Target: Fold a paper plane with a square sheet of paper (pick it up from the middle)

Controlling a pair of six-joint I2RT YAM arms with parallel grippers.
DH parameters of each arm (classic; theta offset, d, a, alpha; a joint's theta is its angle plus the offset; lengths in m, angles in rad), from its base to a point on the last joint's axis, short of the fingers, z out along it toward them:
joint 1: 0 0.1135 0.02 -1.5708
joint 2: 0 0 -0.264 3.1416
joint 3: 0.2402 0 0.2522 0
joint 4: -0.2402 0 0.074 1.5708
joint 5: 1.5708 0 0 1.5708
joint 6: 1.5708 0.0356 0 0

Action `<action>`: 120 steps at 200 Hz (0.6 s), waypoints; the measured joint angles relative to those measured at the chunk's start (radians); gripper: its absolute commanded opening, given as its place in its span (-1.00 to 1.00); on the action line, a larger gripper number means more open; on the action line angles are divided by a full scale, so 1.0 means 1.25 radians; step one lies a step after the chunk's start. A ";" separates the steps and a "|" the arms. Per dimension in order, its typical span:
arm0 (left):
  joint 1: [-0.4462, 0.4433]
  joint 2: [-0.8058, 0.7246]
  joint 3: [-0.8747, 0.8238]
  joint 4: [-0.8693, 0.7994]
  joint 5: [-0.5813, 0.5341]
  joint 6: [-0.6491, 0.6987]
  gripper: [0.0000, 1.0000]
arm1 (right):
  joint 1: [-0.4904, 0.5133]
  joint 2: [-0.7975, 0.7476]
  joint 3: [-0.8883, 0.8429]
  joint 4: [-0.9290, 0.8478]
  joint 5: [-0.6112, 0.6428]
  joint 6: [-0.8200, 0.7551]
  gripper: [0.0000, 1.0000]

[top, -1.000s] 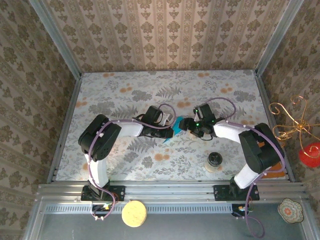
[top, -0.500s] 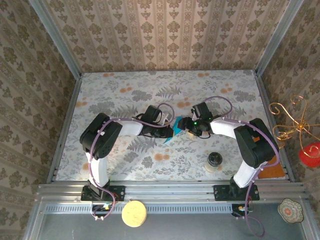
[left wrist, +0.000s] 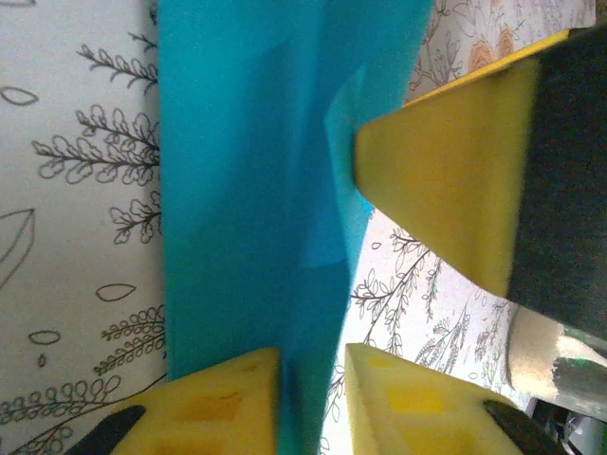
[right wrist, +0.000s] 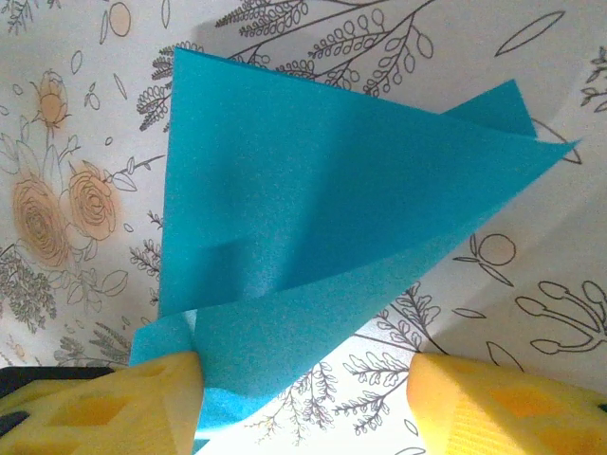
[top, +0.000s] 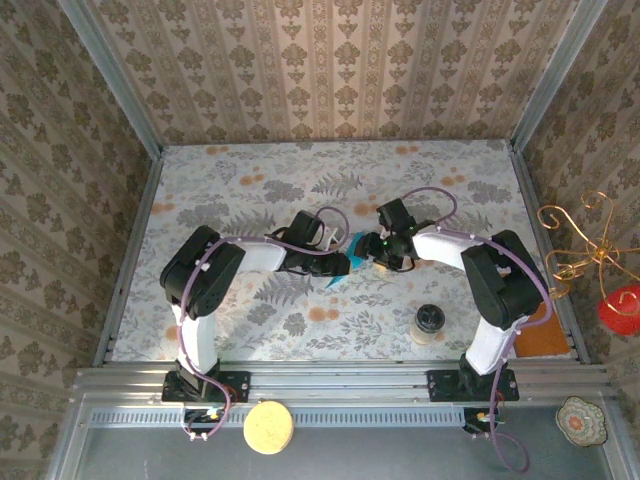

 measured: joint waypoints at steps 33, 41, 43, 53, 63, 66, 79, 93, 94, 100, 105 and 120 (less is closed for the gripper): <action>0.000 -0.044 -0.031 -0.006 -0.033 0.001 -0.25 | 0.002 0.005 0.011 -0.014 0.007 0.009 0.27; 0.000 -0.062 -0.043 -0.008 -0.041 0.001 -0.22 | 0.003 0.005 0.011 -0.015 0.008 0.010 0.27; 0.000 -0.067 -0.046 -0.008 -0.044 0.001 -0.21 | 0.003 0.005 0.011 -0.015 0.009 0.011 0.27; 0.000 -0.087 -0.057 -0.010 -0.055 0.002 -0.18 | 0.004 0.005 0.011 -0.015 0.009 0.011 0.28; 0.000 -0.106 -0.067 -0.012 -0.066 0.006 -0.14 | 0.004 0.005 0.011 -0.015 0.009 0.011 0.28; 0.000 -0.112 -0.070 -0.013 -0.070 0.007 -0.13 | 0.004 0.005 0.011 -0.014 0.009 0.011 0.28; 0.000 -0.130 -0.077 -0.016 -0.086 0.013 -0.07 | 0.004 0.006 0.012 -0.015 0.009 0.012 0.29; -0.002 -0.138 -0.078 -0.020 -0.102 0.019 -0.06 | 0.004 0.008 0.015 -0.018 0.009 0.012 0.29; -0.002 -0.138 -0.078 -0.021 -0.104 0.020 -0.06 | 0.004 0.008 0.015 -0.019 0.009 0.012 0.29; -0.003 -0.139 -0.078 -0.026 -0.110 0.022 -0.06 | 0.004 0.009 0.016 -0.020 0.009 0.013 0.29; -0.005 -0.139 -0.078 -0.031 -0.117 0.023 -0.06 | 0.004 0.009 0.017 -0.020 0.009 0.013 0.29; -0.013 -0.139 -0.078 -0.052 -0.137 0.028 -0.06 | 0.004 0.009 0.017 -0.020 0.009 0.014 0.29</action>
